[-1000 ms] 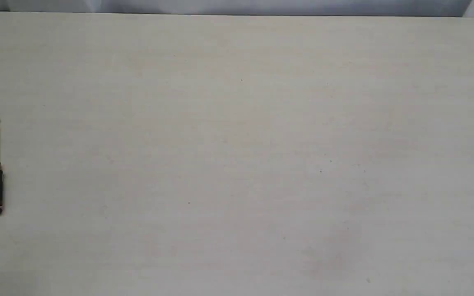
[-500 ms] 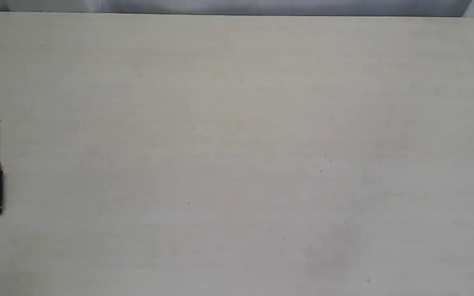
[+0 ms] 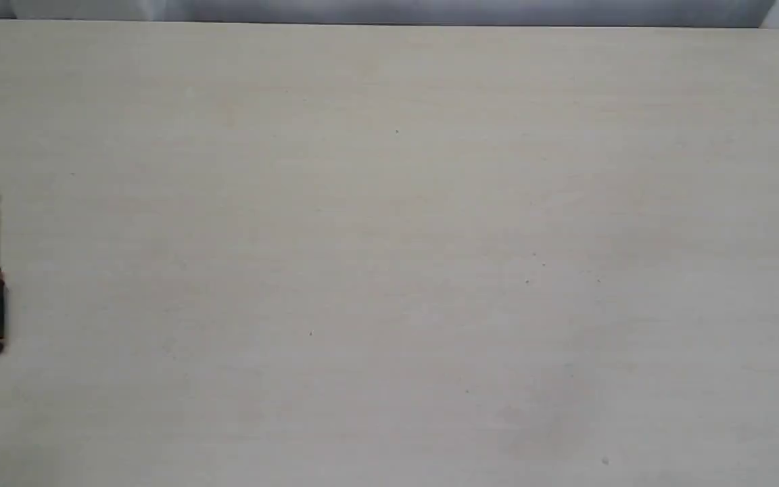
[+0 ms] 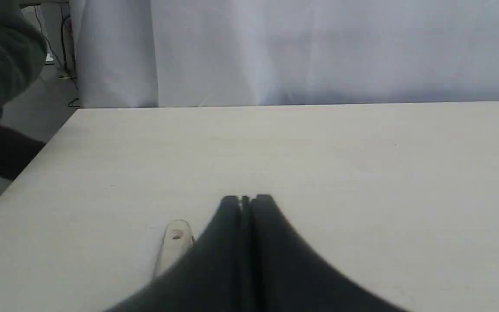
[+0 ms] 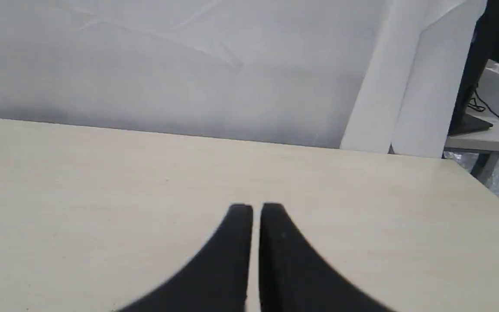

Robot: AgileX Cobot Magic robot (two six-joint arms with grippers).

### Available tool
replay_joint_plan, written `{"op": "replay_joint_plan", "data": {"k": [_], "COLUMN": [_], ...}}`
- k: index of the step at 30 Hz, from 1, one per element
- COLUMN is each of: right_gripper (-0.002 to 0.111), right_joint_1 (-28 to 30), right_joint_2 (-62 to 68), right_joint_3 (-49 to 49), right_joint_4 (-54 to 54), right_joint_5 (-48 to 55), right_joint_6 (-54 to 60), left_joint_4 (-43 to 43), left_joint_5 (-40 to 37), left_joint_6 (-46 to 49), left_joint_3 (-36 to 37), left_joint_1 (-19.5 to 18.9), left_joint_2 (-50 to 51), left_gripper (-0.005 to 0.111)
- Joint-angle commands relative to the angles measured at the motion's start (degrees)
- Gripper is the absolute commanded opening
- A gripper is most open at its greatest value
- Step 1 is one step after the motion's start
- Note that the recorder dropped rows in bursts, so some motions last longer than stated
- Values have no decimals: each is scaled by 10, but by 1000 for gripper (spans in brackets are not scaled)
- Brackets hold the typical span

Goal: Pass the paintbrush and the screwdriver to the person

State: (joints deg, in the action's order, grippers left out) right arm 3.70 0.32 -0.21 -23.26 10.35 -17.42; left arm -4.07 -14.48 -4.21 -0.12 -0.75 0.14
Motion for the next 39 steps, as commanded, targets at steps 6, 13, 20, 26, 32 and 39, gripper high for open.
{"op": "replay_joint_plan", "data": {"k": [6, 13, 20, 26, 32, 39], "right_gripper": [5, 5, 5, 5, 5, 5], "right_joint_1": [2, 2, 2, 3, 3, 3], "right_joint_2": [-3, -3, -3, -3, -3, -3], "right_joint_3": [2, 2, 2, 2, 2, 2], "right_joint_4": [110, 123, 130, 153, 157, 178], "right_joint_5": [19, 23, 37, 40, 45, 45], "right_joint_6": [137, 140, 143, 174, 174, 198], "left_joint_4": [1, 1, 2, 2, 2, 2], "left_joint_5": [3, 3, 2, 2, 2, 2], "left_joint_6": [-1, -1, -1, -1, -1, -1], "left_joint_3": [1, 1, 1, 1, 1, 1], "left_joint_1": [1, 1, 1, 1, 1, 1], "left_joint_2": [-1, -1, -1, -1, -1, -1], "left_gripper": [0, 0, 0, 0, 0, 0]}}
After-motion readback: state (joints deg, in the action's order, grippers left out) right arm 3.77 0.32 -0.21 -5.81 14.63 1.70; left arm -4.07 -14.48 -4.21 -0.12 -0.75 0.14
